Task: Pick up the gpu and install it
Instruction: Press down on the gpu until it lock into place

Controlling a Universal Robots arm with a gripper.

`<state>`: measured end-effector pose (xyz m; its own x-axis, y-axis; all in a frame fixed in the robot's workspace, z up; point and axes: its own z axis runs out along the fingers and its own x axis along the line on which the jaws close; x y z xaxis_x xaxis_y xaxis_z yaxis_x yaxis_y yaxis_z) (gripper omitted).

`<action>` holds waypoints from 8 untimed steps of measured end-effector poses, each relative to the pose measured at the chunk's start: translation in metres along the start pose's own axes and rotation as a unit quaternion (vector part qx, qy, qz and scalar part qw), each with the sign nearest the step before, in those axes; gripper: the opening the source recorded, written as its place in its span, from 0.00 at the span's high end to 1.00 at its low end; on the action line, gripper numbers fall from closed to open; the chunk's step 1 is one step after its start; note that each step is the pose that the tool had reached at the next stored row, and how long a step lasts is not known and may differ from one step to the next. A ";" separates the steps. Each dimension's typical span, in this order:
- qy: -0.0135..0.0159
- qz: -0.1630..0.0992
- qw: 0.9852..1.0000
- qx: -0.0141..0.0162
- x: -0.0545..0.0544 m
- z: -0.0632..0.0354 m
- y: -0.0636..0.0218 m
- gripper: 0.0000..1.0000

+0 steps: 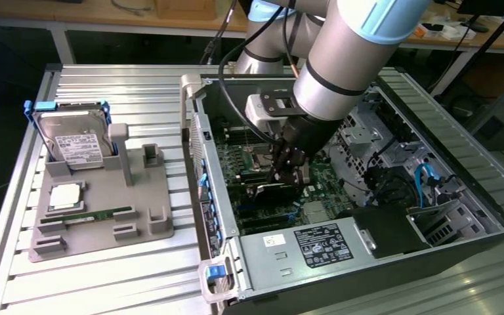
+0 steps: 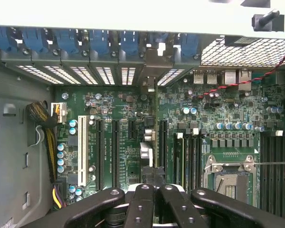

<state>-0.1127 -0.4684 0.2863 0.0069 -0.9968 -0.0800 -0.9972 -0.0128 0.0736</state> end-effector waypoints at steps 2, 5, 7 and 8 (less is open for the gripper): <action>0.000 0.000 1.000 0.000 0.000 0.0001 0.0009 0.89; 0.000 0.000 1.000 0.000 0.000 0.0006 0.0077 0.89; 0.000 0.000 1.000 0.000 0.000 0.0009 0.0119 0.89; -0.001 0.000 1.000 0.000 0.000 0.0011 0.0140 0.89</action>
<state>-0.1267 -0.4682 0.2863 0.0069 -0.9966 -0.0816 -0.9972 -0.0129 0.0736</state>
